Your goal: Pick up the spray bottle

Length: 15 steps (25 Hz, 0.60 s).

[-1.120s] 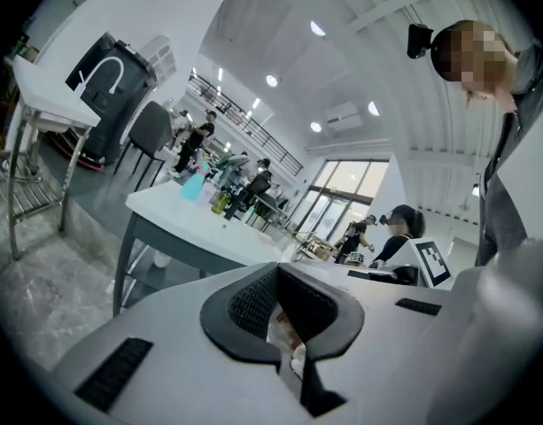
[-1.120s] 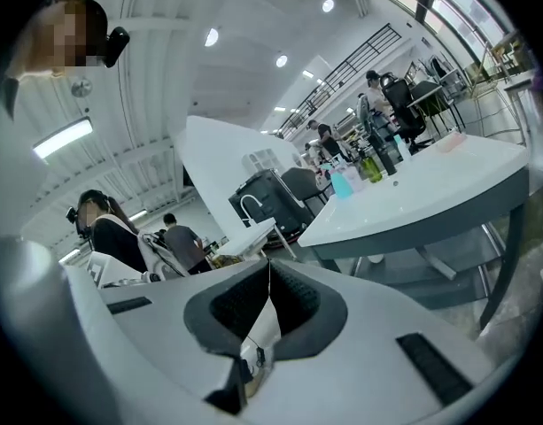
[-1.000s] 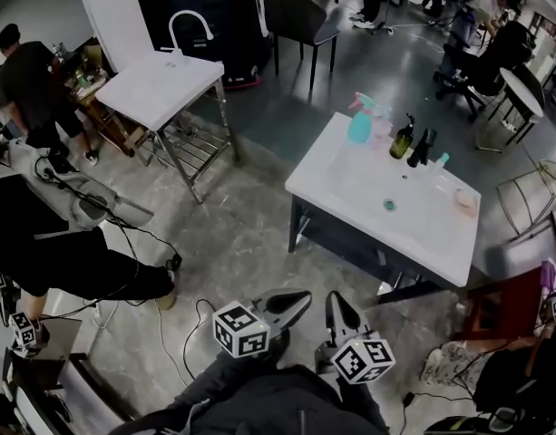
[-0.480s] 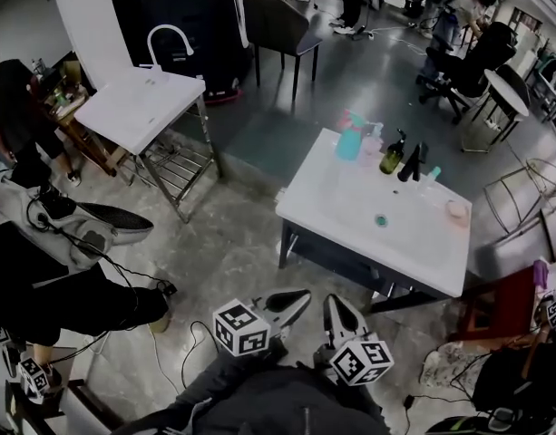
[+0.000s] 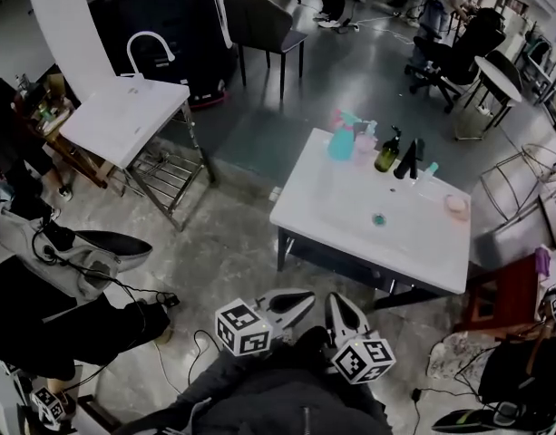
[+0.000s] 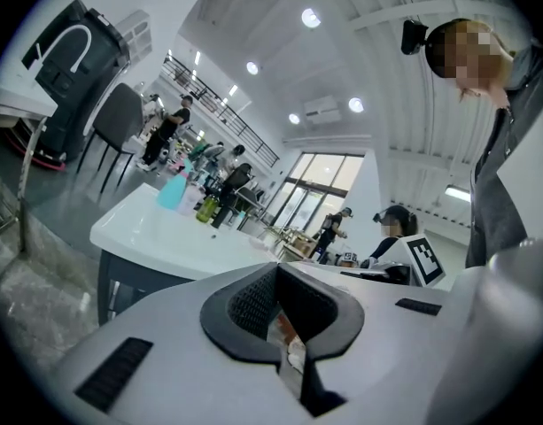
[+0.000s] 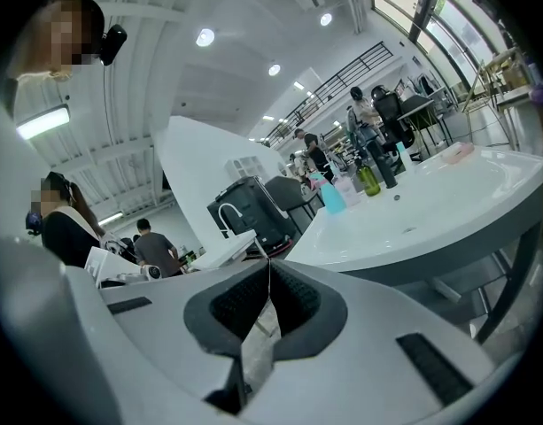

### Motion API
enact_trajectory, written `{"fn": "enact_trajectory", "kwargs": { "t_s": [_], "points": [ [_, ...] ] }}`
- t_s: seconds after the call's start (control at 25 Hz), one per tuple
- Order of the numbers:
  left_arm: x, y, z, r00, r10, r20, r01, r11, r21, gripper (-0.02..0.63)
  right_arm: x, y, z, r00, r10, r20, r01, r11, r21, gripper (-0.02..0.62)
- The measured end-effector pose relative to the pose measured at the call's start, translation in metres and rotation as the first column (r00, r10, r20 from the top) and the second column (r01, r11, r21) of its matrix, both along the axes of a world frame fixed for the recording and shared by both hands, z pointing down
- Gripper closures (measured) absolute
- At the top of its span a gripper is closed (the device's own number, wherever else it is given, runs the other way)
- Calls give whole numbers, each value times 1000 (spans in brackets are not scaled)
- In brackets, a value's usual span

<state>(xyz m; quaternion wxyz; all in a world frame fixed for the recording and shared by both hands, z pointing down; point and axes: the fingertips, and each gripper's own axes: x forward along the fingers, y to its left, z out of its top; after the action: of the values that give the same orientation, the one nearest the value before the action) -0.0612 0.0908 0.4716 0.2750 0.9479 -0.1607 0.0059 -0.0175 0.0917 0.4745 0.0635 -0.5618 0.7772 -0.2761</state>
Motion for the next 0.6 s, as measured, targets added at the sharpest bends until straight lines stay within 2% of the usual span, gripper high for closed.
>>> {"fn": "enact_trajectory", "kwargs": {
  "t_s": [0.28, 0.6],
  "points": [
    [12, -1, 12, 999, 40, 9, -39, 998, -41, 598, 16, -6, 7, 998, 53, 18, -52, 998, -24, 584],
    [0, -42, 14, 1000, -29, -11, 28, 998, -53, 598, 15, -45, 4, 1000, 12, 23, -11, 1000, -17, 584]
  ]
}}
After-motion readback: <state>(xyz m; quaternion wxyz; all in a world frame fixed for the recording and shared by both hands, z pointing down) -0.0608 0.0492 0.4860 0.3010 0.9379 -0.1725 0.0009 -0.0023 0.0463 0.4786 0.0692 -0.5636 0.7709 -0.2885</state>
